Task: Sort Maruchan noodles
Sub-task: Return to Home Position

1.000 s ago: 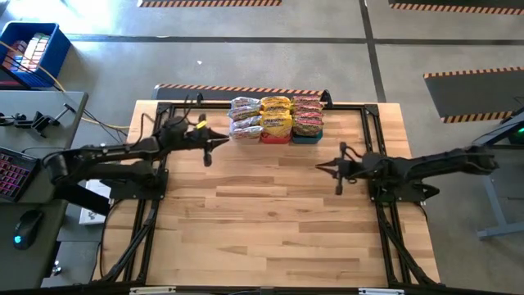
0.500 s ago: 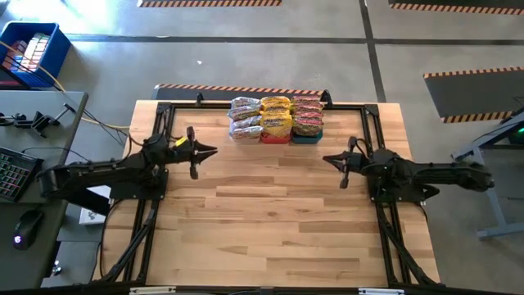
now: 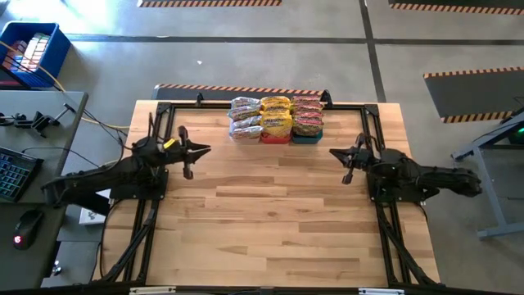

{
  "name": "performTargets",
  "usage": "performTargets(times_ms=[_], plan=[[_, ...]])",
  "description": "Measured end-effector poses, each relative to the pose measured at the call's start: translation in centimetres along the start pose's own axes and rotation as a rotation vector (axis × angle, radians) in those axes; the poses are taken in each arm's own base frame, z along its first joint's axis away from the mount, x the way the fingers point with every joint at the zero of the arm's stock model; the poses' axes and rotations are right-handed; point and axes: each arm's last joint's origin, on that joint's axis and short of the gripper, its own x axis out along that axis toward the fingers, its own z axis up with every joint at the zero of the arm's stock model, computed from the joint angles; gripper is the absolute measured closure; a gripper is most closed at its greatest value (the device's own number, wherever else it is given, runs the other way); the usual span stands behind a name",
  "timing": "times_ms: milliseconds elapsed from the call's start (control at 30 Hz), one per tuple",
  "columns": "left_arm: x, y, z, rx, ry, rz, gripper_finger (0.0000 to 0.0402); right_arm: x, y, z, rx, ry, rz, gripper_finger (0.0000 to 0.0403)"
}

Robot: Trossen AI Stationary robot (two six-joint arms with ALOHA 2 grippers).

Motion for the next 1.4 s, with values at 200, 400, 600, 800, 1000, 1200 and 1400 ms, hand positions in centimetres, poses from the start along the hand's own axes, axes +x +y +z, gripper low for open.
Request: performTargets(times_ms=[200, 400, 600, 800, 1000, 1200, 1400], plan=[[-1.3, -0.3, -0.2, -0.013, 0.026, 0.024, 0.0367, -0.4, -0.2, 0.1, -0.006, -0.021, -0.022, 0.0401], [-2.0, -0.3, -0.4, -0.033, 0.036, 0.086, 0.0367, -0.3, -0.3, 0.1, 0.025, -0.016, -0.041, 0.0401], [-2.0, -0.2, -0.6, -0.098, 0.055, 0.106, 0.0367, -0.1, -0.3, -0.1, 0.075, 0.010, -0.033, 0.0401], [-1.9, -0.1, -0.7, -0.140, 0.067, 0.148, 0.0367, 0.0, -0.3, -0.3, 0.106, 0.038, -0.061, 0.0401], [-1.8, -0.1, -0.9, -0.280, 0.083, 0.170, 0.0367, 0.1, -0.2, -0.5, 0.104, 0.054, -0.051, 0.0401], [-1.8, -0.1, -0.9, -0.334, 0.077, 0.172, 0.0367, 0.1, -0.2, -0.5, 0.103, 0.054, -0.051, 0.0401], [-1.8, -0.1, -0.9, -0.320, 0.079, 0.171, 0.0367, 0.1, -0.2, -0.5, 0.082, 0.055, -0.050, 0.0401]])
